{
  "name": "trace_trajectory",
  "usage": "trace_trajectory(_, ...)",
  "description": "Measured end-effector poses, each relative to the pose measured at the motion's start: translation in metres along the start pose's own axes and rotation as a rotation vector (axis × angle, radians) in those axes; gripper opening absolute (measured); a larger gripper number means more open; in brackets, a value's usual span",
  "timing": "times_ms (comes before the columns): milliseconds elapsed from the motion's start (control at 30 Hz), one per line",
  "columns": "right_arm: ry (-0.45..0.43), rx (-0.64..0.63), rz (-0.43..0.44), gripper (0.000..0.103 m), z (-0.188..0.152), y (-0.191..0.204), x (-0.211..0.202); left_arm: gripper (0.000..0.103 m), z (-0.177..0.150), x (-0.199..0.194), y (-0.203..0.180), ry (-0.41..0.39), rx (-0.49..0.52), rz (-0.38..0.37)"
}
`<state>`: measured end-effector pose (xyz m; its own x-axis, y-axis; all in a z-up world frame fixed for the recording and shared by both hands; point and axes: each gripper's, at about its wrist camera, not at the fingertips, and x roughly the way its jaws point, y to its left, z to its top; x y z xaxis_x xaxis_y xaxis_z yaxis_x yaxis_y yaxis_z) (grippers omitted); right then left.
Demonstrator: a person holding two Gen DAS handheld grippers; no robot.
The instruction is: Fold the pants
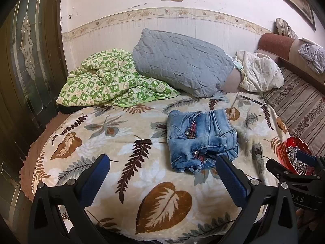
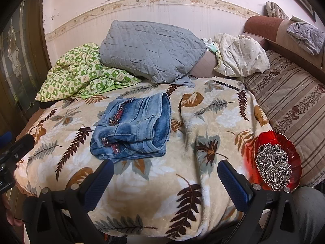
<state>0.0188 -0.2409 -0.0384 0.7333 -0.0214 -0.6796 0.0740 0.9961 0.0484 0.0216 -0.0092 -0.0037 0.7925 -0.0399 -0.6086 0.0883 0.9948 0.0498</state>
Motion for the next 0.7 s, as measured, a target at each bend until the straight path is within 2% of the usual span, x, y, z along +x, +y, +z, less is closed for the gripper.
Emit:
trace_trajectory(433, 0.001, 0.0, 0.002, 0.103, 0.0, -0.0006, 0.0002, 0.103, -0.0021, -0.0026, -0.0013, -0.014, 0.005, -0.002)
trace_trajectory(567, 0.001, 0.0, 0.002, 0.103, -0.0011, -0.0008, 0.0005, 0.103, -0.002, -0.0028, -0.0014, -0.011, -0.005, -0.031)
trace_trajectory(700, 0.002, -0.001, 0.003, 0.103, -0.0014, -0.0012, 0.0007, 0.103, -0.0023, -0.0022, -0.0022, -0.012, -0.006, -0.018)
